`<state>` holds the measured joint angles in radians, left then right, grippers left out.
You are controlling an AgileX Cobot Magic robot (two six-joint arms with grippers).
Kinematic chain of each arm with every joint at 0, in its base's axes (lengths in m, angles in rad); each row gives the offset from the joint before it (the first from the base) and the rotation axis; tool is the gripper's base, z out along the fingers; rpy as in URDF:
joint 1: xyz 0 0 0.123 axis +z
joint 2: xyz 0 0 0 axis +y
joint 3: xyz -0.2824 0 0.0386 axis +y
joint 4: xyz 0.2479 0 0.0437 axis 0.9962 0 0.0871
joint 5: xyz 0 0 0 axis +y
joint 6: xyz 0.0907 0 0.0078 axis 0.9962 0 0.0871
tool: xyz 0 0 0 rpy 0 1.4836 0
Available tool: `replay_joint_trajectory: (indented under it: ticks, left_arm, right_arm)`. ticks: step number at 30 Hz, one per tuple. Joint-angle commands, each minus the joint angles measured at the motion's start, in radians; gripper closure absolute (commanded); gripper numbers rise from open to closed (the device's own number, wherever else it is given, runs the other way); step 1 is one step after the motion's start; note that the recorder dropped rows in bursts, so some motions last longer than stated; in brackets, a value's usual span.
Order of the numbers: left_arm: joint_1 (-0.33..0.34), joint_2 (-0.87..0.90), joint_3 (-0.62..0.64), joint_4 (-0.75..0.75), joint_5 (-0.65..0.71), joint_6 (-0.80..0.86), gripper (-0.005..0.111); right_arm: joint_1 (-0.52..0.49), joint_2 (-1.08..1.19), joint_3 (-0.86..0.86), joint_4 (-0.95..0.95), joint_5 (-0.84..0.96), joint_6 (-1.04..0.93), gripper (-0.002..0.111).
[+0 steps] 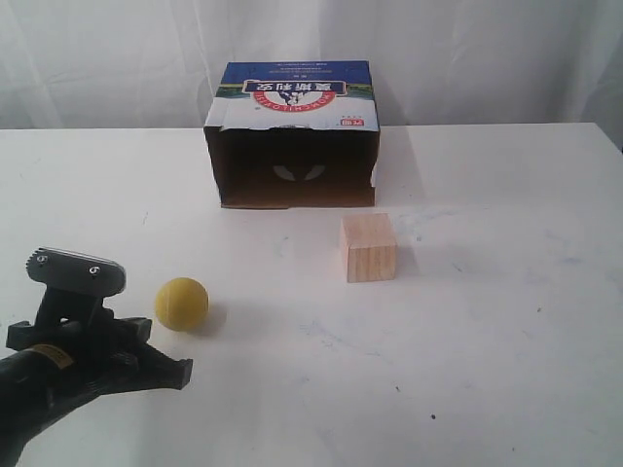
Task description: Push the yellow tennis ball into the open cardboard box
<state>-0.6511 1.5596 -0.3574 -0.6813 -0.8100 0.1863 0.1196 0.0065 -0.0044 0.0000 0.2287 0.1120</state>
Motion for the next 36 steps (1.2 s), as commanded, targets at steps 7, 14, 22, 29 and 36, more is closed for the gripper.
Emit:
replay_joint_trajectory:
  ticks: [7, 14, 22, 29, 36]
  left_arm:
    - [0.000, -0.011, 0.008, 0.076, 0.011, -0.063, 0.107]
    - [0.000, -0.011, 0.008, 0.089, -0.035, -0.059, 0.107]
    - [0.000, -0.011, 0.008, 0.089, -0.041, -0.052, 0.107]
    - [0.074, 0.057, 0.008, 0.104, -0.147, -0.003, 0.107]
    - [0.237, 0.154, -0.034, 0.507, -0.155, -0.271, 0.107]
  right_arm:
    - [-0.001, -0.007, 0.004, 0.000, -0.009, -0.002, 0.108]
    - [-0.001, -0.007, 0.004, 0.000, -0.009, -0.002, 0.108]
    - [-0.001, -0.007, 0.004, 0.000, -0.007, -0.002, 0.108]
    - [-0.001, -0.007, 0.004, 0.000, -0.007, -0.002, 0.108]
    - [-0.001, -0.007, 0.004, 0.000, -0.009, -0.002, 0.108]
